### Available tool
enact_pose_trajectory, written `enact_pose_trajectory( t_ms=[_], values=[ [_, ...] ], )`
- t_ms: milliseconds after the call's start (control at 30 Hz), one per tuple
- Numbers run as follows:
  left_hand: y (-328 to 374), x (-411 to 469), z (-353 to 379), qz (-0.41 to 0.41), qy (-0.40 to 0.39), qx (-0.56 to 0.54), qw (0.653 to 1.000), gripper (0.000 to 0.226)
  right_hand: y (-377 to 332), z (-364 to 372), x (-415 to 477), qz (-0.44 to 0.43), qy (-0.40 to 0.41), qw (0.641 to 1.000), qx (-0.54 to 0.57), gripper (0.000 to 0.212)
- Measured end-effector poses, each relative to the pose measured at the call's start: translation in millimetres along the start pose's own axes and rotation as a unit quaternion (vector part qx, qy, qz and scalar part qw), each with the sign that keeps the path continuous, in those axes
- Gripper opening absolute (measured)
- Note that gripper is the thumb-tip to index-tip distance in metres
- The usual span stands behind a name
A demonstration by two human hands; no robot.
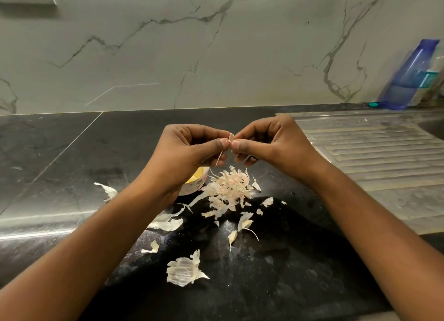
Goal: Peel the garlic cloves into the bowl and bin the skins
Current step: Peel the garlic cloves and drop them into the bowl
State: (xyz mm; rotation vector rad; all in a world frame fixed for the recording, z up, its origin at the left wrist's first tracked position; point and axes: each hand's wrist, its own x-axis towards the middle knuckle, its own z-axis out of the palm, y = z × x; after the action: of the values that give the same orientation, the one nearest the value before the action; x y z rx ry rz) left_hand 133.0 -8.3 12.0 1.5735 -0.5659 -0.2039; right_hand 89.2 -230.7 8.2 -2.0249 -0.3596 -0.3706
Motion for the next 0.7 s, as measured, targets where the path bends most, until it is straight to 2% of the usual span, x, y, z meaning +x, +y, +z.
enact_pose_trajectory(
  t_ms=[167, 333, 500, 700],
  values=[
    [-4.0, 0.7, 0.0, 0.074, 0.014, 0.104, 0.992, 0.015, 1.8, 1.6, -0.4, -0.018, 0.011, 1.0, -0.013, 0.014],
    [-5.9, 2.5, -2.3, 0.116, 0.007, 0.157, 0.981, 0.015, 3.3, 2.2, 0.4, -0.051, 0.013, 0.998, -0.037, 0.014],
    [-7.4, 3.3, -2.8, 0.122, -0.006, 0.17, 0.978, 0.012, 6.8, 6.6, -0.1, -0.077, 0.018, 0.994, -0.077, 0.009],
    [-7.4, 4.0, -3.2, 0.137, 0.003, 0.187, 0.973, 0.012, 5.0, 4.6, -1.0, -0.065, 0.013, 0.995, -0.069, 0.009]
  ],
)
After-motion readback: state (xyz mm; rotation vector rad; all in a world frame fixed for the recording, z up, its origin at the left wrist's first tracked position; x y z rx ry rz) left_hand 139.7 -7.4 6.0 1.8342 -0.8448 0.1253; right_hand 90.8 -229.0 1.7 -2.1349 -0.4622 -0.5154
